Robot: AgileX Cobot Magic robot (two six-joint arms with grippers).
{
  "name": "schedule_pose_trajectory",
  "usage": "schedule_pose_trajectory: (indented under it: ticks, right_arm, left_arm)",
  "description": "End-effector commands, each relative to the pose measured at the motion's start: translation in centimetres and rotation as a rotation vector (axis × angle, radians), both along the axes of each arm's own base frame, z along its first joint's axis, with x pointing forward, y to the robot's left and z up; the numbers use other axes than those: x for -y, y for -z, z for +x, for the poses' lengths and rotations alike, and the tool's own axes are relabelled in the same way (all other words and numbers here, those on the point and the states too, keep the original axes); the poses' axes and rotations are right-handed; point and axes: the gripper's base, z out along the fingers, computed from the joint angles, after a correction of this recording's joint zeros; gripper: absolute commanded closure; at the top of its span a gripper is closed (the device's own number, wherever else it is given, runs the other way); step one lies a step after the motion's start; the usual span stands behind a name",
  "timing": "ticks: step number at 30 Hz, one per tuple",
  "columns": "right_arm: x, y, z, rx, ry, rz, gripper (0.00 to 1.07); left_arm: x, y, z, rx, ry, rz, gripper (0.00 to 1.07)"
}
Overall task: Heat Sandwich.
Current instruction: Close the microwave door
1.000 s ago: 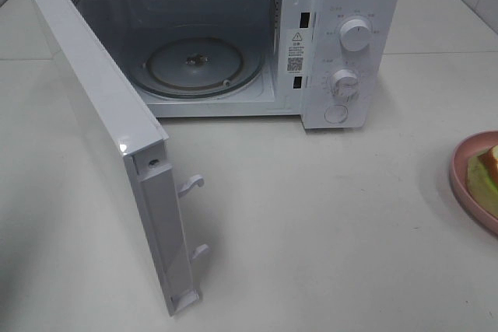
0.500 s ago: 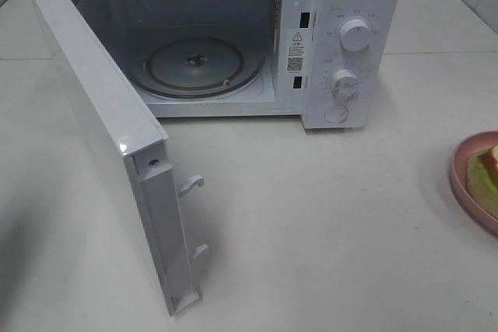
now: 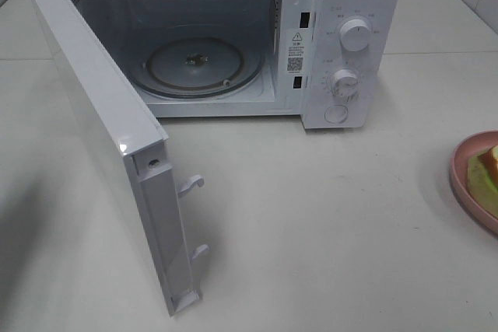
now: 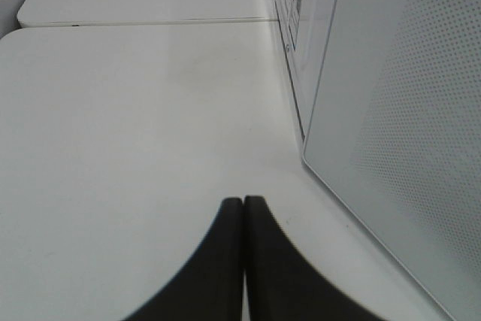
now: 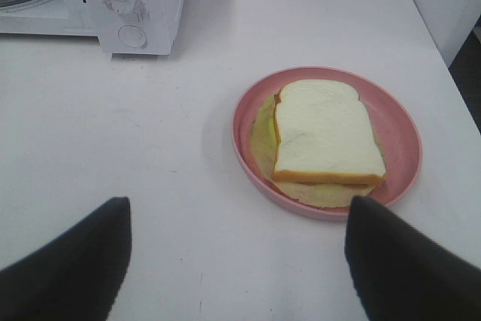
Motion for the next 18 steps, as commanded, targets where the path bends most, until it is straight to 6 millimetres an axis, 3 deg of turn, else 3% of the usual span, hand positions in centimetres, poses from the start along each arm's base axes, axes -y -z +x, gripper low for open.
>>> schedule_pose_trajectory:
  ticks: [1,8,18]
  right_arm:
    - [0.0,0.0,-0.4,0.030,-0.004,-0.006,0.31]
    - [0.0,0.0,-0.4,0.030,-0.004,-0.006,0.31]
    - [0.0,0.0,-0.4,0.030,-0.004,-0.007,0.31]
  left_arm:
    - [0.2,0.6,0.9,0.065,0.004,-0.002,1.07]
    - [0.9,1.1,1.8,0.144,0.080,0.011,1.07]
    - [3.8,1.6,3.0,0.192,0.247,-0.003,1.07]
